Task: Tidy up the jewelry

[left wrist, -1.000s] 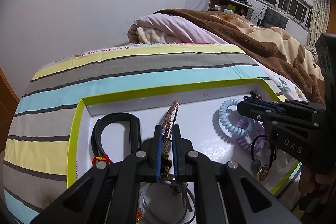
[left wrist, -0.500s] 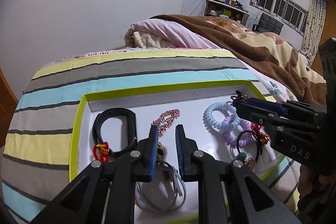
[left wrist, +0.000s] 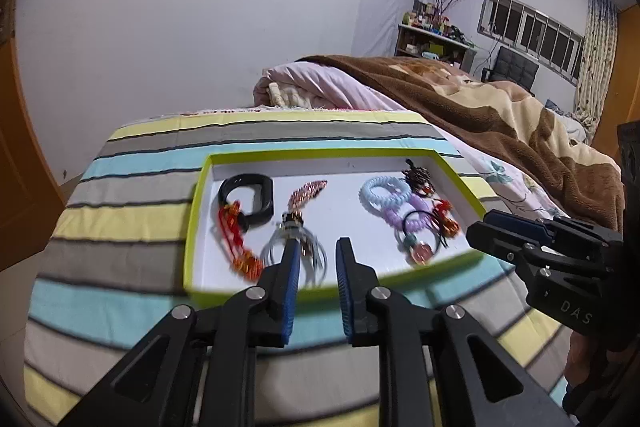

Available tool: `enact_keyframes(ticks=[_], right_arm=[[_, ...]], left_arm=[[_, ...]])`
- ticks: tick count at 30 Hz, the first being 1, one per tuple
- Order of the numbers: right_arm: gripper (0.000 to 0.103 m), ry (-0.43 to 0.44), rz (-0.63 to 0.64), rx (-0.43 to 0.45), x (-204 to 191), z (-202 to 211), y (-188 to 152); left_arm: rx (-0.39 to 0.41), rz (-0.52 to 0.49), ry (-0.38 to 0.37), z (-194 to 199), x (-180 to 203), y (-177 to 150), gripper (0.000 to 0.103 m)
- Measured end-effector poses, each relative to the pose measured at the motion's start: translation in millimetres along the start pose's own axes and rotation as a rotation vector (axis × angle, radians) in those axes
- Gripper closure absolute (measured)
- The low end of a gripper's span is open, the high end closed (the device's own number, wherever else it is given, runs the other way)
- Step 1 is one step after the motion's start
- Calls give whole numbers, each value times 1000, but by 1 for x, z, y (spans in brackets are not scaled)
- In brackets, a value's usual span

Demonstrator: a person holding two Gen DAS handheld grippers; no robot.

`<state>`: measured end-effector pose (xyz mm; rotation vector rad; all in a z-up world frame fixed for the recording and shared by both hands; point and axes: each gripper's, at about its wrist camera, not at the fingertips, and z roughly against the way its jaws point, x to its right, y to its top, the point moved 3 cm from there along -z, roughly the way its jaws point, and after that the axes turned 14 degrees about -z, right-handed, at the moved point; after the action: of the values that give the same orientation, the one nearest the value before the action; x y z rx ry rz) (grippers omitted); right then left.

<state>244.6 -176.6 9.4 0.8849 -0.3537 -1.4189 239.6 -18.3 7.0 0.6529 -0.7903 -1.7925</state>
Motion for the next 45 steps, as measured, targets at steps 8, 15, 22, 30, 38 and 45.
enact_keyframes(ticks=[8, 15, 22, 30, 38, 45], right_arm=[[76, -13, 11, 36, -4, 40, -38], [76, -12, 9, 51, -7, 69, -72], [76, -10, 19, 57, -12, 87, -97], [76, -18, 30, 57, -15, 91, -109], [76, -22, 28, 57, -14, 89, -108], [76, -25, 29, 62, -14, 90, -108]], left_arm=[[14, 40, 55, 38, 8, -35, 79], [12, 62, 96, 65, 16, -65, 79], [14, 60, 126, 85, 30, -90, 79], [9, 56, 132, 94, 40, -103, 79], [11, 58, 143, 94, 40, -103, 79], [10, 54, 147, 94, 40, -103, 79]])
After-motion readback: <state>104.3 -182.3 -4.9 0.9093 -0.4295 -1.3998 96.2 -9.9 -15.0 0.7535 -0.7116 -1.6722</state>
